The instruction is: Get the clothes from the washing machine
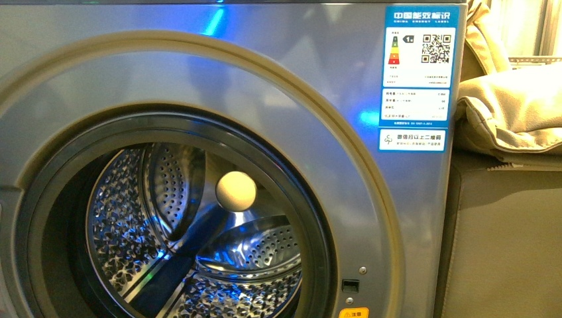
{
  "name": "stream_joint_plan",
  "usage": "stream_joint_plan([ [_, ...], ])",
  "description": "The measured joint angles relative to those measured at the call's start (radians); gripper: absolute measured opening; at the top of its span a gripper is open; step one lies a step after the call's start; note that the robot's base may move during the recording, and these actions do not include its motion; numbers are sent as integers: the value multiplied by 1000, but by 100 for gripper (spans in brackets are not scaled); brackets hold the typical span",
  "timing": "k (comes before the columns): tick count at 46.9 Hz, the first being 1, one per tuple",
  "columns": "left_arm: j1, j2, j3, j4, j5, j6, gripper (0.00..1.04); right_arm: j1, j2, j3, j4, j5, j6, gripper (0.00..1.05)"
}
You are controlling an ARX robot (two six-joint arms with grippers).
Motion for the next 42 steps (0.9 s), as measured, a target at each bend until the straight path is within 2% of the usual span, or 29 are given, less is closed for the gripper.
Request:
stream_joint_plan([
  [4, 0, 0, 0, 0, 0, 0, 98, 233, -51, -87, 64, 207, -112, 97],
  [5, 0, 0, 0, 0, 0, 0, 98, 295, -69, -87, -1, 296, -132, 93],
  [7, 0, 0, 0, 0, 0, 0, 98, 354, -95, -70, -156, 409, -159, 87],
  [10, 0, 0, 0, 0, 0, 0, 98, 355, -145, -89, -346, 467, -180, 76],
  [14, 0, 0, 0, 0, -1, 0, 98, 298, -196, -153, -452, 425, -195, 62],
  [22, 0, -1, 0, 0, 0, 0, 98, 180, -255, -192, -463, 313, -206, 28],
  [24, -17, 21, 51, -66, -81, -21, 98, 161, -265, -199, -463, 295, -207, 21],
  [27, -42, 97, 248, -315, -332, -57, 98, 135, -273, -212, -463, 271, -207, 11],
  [29, -48, 126, 327, -423, -462, -60, 98, 97, -282, -219, -468, 209, -209, 4],
  [30, -49, 134, 351, -454, -499, -60, 98, 56, -288, -225, -469, 154, -212, 1],
  [32, -47, 140, 372, -466, -616, -58, 98, 2, -296, -232, -470, 121, -212, 2],
  [34, -40, 140, 376, -466, -658, -59, 98, -23, -302, -236, -470, 125, -211, 2],
  [42, 23, 97, 369, -448, -751, -60, 98, -29, -315, -251, -469, 111, -211, 2],
])
